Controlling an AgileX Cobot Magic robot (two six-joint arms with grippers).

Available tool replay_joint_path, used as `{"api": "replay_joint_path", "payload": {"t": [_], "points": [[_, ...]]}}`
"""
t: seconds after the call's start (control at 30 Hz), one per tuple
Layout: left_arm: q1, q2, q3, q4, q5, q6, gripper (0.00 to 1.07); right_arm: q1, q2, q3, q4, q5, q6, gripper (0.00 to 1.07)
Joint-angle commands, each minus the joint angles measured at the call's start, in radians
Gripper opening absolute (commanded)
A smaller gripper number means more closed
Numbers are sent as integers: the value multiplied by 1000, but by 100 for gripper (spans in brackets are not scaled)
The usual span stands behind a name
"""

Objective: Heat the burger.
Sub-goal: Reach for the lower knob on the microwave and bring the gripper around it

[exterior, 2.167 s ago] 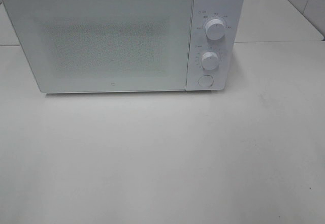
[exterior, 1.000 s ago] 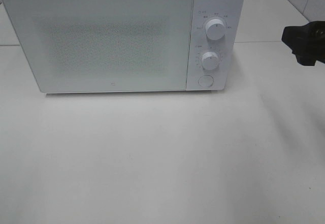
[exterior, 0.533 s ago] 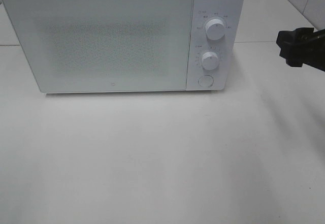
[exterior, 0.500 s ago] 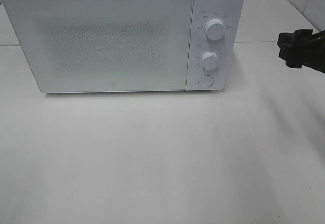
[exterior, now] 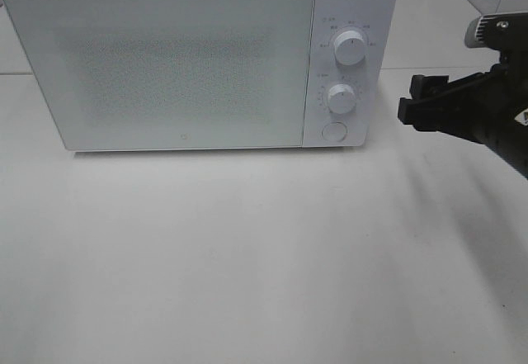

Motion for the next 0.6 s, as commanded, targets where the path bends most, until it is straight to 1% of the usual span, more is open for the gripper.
{"api": "replay_joint_path", "payload": {"t": [0.03, 0.07, 0.1, 0.17, 0.2, 0.27, 0.3, 0.37, 0.43, 0.47, 0.5, 0.53, 0.6], "points": [[1, -21, 4, -5, -7, -3, 100, 81, 30, -1, 106, -71, -47, 75], [1, -21, 4, -5, -7, -3, 100, 118, 49, -1, 148, -92, -50, 74], [1, -21, 4, -5, -7, -3, 100, 118, 49, -1, 148, -92, -50, 74], [1, -21, 4, -5, -7, -3, 100, 169, 78, -1, 194, -122, -50, 74], [1, -21, 4, -5, -7, -3, 100, 169, 78, -1, 194, -122, -50, 74], [1, -21, 4, -5, -7, -3, 100, 210, 105, -1, 228, -151, -50, 74], [1, -21, 4, -5, -7, -3, 100, 210, 105, -1, 228, -151, -50, 74], [1, -21, 4, -5, -7, -3, 100, 255, 133, -2, 262, -191, -50, 74], [1, -21, 4, -5, -7, -3, 100, 269, 143, -5, 280, -207, -50, 74], [1, -21, 4, -5, -7, -3, 100, 292, 159, -15, 318, -226, -50, 74], [1, -21, 4, -5, -7, -3, 100, 292, 159, -15, 318, -226, -50, 74], [1, -21, 4, -5, -7, -2, 100, 310, 178, -30, 354, -240, -50, 74], [1, -21, 4, -5, -7, -2, 100, 318, 187, -38, 363, -245, -50, 74]]}}
